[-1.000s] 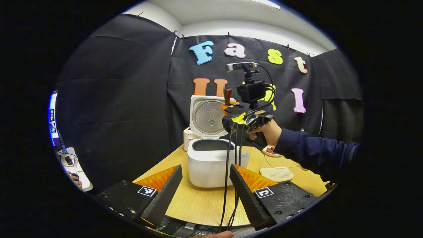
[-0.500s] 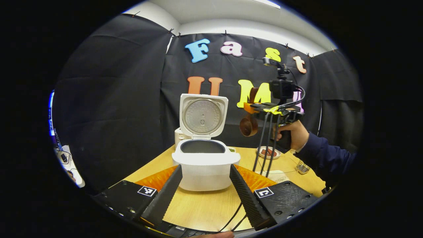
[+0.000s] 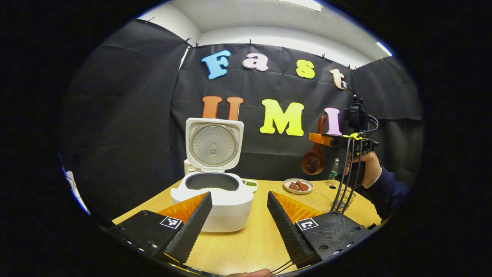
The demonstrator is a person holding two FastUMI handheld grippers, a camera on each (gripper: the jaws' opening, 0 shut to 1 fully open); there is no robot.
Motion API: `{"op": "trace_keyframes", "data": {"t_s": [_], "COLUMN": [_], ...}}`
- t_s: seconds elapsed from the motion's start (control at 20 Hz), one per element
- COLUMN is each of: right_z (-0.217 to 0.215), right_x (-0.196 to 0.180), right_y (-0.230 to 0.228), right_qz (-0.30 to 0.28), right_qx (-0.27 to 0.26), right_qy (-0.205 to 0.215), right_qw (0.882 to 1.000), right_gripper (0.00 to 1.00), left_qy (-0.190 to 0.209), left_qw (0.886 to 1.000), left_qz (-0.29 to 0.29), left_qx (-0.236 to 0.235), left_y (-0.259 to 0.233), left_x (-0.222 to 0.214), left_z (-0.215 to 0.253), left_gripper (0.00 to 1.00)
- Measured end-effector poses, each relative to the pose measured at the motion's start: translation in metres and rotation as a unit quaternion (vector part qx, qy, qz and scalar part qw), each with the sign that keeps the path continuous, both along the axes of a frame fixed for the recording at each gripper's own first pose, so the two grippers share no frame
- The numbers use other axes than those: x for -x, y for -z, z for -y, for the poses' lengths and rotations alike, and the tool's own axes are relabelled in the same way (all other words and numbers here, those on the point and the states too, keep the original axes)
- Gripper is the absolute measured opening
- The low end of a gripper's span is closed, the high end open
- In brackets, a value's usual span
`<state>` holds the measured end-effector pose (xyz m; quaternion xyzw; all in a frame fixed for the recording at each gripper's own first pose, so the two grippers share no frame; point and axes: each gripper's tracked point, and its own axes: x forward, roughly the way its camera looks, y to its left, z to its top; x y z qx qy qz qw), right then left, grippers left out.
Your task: Close the left gripper, press the button to open the rice cooker; take a wooden spoon from the chopstick holder with the right hand, scoop a spoonful of rice and pour it into the rice cooker, then put the wooden spoon back into the chopstick holder.
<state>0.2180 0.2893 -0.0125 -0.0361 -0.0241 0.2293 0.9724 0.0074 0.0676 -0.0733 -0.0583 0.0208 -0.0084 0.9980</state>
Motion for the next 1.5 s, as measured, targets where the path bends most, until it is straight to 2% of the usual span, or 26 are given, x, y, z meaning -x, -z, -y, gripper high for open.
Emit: {"op": "trace_keyframes", "data": {"t_s": [0.3, 0.5, 0.8, 1.15, 1.25, 1.3, 1.35, 1.5], "right_z": [0.108, 0.17, 0.219, 0.264, 0.283, 0.294, 0.299, 0.286], "right_x": [-0.028, -0.046, -0.062, -0.073, -0.059, -0.063, -0.051, -0.015], "right_y": [0.018, 0.036, 0.088, 0.14, 0.134, 0.129, 0.114, 0.083], "right_qz": [-0.029, -0.039, -0.09, -0.13, -0.116, -0.104, -0.092, -0.078], "right_qx": [-0.018, -0.013, -0.028, -0.072, -0.057, -0.051, -0.049, -0.052], "right_qy": [0.073, 0.118, 0.155, 0.176, 0.212, 0.235, 0.246, 0.232], "right_qw": [0.997, 0.992, 0.983, 0.973, 0.969, 0.965, 0.964, 0.968], "right_gripper": [0.15, 0.15, 0.16, 0.17, 0.72, 1.0, 1.0, 1.0], "left_qy": [0.024, 0.03, 0.02, 0.008, 0.008, 0.006, 0.003, 0.003], "left_qw": [0.999, 0.999, 0.998, 0.999, 0.999, 0.999, 0.999, 0.999], "left_qz": [0.022, 0.027, 0.035, 0.033, 0.035, 0.038, 0.039, 0.036], "left_qx": [-0.025, -0.032, -0.044, -0.026, -0.023, -0.023, -0.024, -0.031], "left_y": [-0.017, -0.026, -0.039, -0.049, -0.055, -0.06, -0.064, -0.075], "left_x": [-0.024, -0.038, -0.06, -0.091, -0.097, -0.1, -0.104, -0.116], "left_z": [0.037, 0.051, 0.045, 0.018, 0.01, 0.006, 0.001, -0.009], "left_gripper": [0.92, 0.92, 0.92, 0.92, 0.92, 0.92, 0.92, 0.92]}}
